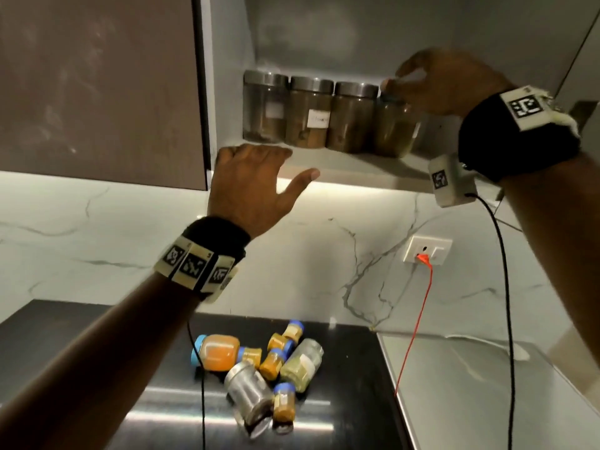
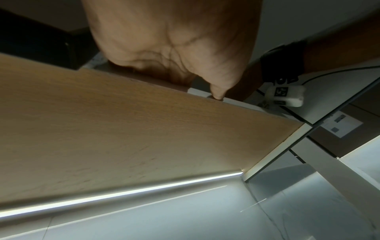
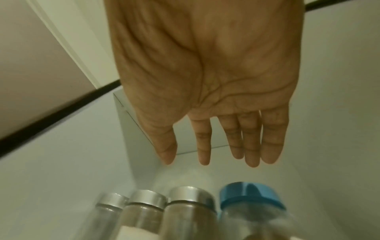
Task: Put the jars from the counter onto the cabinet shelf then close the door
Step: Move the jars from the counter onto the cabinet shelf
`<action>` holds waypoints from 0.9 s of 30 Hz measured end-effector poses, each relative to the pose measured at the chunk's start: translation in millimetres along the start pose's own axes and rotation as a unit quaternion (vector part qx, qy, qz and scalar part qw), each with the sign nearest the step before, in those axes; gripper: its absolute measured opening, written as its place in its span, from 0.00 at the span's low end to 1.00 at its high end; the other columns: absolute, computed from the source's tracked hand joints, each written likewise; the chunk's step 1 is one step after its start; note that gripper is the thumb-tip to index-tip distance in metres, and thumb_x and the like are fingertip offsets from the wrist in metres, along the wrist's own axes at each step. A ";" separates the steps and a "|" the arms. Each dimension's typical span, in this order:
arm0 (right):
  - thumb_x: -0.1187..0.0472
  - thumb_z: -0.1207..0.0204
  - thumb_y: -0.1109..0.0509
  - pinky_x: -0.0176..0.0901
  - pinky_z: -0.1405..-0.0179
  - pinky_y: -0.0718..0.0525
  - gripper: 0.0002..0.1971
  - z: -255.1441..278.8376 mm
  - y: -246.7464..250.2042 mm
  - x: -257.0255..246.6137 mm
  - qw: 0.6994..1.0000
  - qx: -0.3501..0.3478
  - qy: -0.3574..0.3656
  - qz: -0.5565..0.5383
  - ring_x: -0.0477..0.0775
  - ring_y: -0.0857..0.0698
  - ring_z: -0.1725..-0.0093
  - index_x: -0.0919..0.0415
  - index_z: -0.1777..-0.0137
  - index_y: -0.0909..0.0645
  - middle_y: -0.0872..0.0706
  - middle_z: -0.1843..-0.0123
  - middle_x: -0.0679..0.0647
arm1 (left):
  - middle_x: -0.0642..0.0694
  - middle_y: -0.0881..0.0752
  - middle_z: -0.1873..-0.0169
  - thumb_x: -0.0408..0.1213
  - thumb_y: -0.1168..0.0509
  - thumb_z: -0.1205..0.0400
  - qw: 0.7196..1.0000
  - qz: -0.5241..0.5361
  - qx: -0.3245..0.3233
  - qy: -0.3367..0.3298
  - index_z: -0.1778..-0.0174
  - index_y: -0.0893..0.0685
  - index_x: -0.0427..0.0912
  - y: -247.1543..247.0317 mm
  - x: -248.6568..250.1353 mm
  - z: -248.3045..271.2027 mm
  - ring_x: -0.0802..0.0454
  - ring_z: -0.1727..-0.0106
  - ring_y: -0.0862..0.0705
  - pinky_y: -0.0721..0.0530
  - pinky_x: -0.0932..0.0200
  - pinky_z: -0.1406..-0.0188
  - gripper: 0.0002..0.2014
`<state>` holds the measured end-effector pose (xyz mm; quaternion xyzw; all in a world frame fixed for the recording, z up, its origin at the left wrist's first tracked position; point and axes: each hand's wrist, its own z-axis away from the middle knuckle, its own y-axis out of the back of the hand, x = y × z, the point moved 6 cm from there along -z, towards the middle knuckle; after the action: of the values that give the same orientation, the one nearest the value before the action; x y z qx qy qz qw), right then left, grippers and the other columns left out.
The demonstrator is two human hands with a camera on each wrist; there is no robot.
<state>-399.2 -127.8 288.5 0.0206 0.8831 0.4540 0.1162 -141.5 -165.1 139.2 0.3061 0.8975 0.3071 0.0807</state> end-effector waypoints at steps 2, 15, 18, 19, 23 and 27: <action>0.32 0.18 0.31 0.44 0.41 0.22 0.26 25.2 -5.6 -8.0 0.995 0.052 0.022 -0.076 0.52 0.16 0.37 0.46 0.28 0.16 0.15 0.33 0.49 | 0.48 0.13 0.30 0.69 0.48 0.13 1.000 0.018 0.014 -0.008 0.27 0.16 0.49 0.9 0.0 3.2 0.46 0.27 0.18 0.32 0.44 0.25 0.32; 0.45 0.11 0.32 0.43 0.62 0.13 0.11 208.9 -306.2 6.7 0.949 -0.084 0.061 -0.299 0.45 0.14 0.65 0.51 0.46 0.15 0.12 0.62 0.47 | 0.42 0.21 0.34 0.61 0.36 0.17 0.913 0.166 -0.278 0.248 0.28 0.21 0.46 -196.8 -70.4 251.6 0.43 0.34 0.20 0.18 0.44 0.32 0.28; 0.39 0.13 0.33 0.55 0.51 0.09 0.15 240.3 -420.4 44.9 0.941 -0.245 -0.050 -0.229 0.49 0.12 0.57 0.49 0.44 0.15 0.12 0.55 0.45 | 0.42 0.17 0.38 0.70 0.38 0.20 0.827 0.152 -0.426 0.335 0.35 0.20 0.47 -244.8 -90.4 319.5 0.44 0.40 0.16 0.14 0.44 0.36 0.30; 0.37 0.15 0.32 0.58 0.47 0.09 0.17 252.3 -447.9 55.8 0.931 -0.289 -0.087 -0.205 0.50 0.12 0.54 0.48 0.41 0.15 0.12 0.53 0.46 | 0.43 0.15 0.42 0.72 0.38 0.22 0.810 0.148 -0.445 0.353 0.39 0.20 0.49 -253.1 -93.2 333.9 0.46 0.44 0.14 0.12 0.43 0.39 0.31; 0.28 0.23 0.31 0.59 0.31 0.16 0.41 289.4 -514.3 77.5 0.879 -0.415 -0.198 -0.125 0.64 0.14 0.30 0.51 0.16 0.30 0.15 0.27 0.58 | 0.43 0.16 0.43 0.77 0.35 0.30 0.772 0.125 -0.470 0.409 0.37 0.23 0.48 -274.4 -99.5 371.4 0.44 0.44 0.14 0.12 0.45 0.42 0.38; 0.30 0.25 0.25 0.60 0.27 0.18 0.54 305.7 -551.8 81.5 0.840 -0.452 -0.271 -0.131 0.68 0.17 0.25 0.55 0.09 0.46 0.21 0.20 0.63 | 0.44 0.15 0.44 0.77 0.32 0.31 0.736 0.140 -0.489 0.446 0.32 0.27 0.47 -290.9 -101.5 389.9 0.44 0.44 0.13 0.12 0.43 0.39 0.43</action>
<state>-371.8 -196.4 -343.2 -0.0283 0.5074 0.7598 0.4056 -76.0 -211.8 -351.2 0.1746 0.5032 0.8132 -0.2345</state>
